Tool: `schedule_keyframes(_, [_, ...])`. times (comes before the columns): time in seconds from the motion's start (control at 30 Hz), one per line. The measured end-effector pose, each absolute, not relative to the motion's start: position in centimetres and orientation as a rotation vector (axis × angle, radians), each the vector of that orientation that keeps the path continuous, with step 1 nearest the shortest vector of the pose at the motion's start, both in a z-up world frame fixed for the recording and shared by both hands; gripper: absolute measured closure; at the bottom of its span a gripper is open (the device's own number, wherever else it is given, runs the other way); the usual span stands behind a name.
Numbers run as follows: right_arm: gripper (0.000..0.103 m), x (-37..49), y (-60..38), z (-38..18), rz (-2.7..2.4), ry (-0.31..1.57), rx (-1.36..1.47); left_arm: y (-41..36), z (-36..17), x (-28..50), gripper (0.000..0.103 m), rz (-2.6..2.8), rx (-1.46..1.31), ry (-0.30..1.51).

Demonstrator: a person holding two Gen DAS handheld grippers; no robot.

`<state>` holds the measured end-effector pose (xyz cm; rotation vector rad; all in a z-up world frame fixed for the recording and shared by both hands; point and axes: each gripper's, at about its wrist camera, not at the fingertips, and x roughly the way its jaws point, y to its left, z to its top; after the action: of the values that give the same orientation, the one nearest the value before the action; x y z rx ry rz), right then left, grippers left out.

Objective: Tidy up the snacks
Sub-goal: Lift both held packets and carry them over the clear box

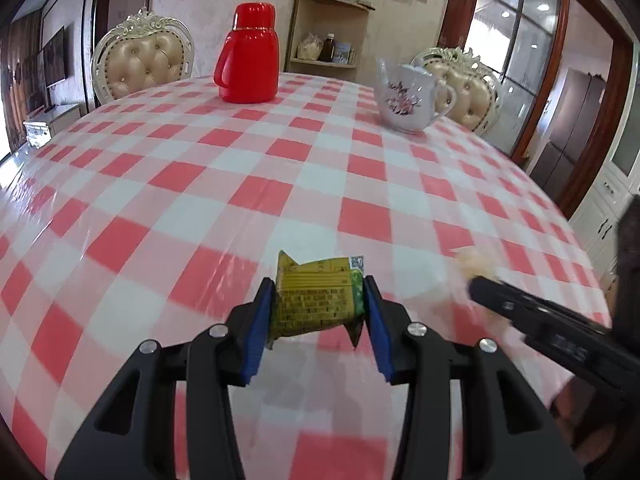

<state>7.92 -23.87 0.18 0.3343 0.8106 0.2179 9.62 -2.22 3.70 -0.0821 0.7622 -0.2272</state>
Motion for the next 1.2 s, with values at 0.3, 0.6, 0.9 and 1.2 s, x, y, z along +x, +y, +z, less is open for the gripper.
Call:
schedule_keyframes(0.3, [0.067, 3.6, -23.4, 0.3, 0.211, 0.775, 0.344, -1.8, 3.4, 5.6, 0.058, -0.238, -0.084, 0.758])
schedule_keyframes(0.6, [0.067, 0.6, -23.3, 0.7, 0.221, 0.748, 0.377, -1.0, 3.9, 3.2, 0.058, -0.243, -0.107, 0.729])
schedule_keyframes(0.9, [0.067, -2.1, -22.1, 0.2, 0.263, 0.755, 0.409, -0.2, 4.0, 1.6, 0.058, -0.247, -0.129, 0.72])
schedule_keyframes(1.2, [0.067, -4.9, -21.3, 0.1, 0.299, 0.761, 0.452, 1.7, 3.3, -1.1, 0.058, -0.244, -0.199, 0.734])
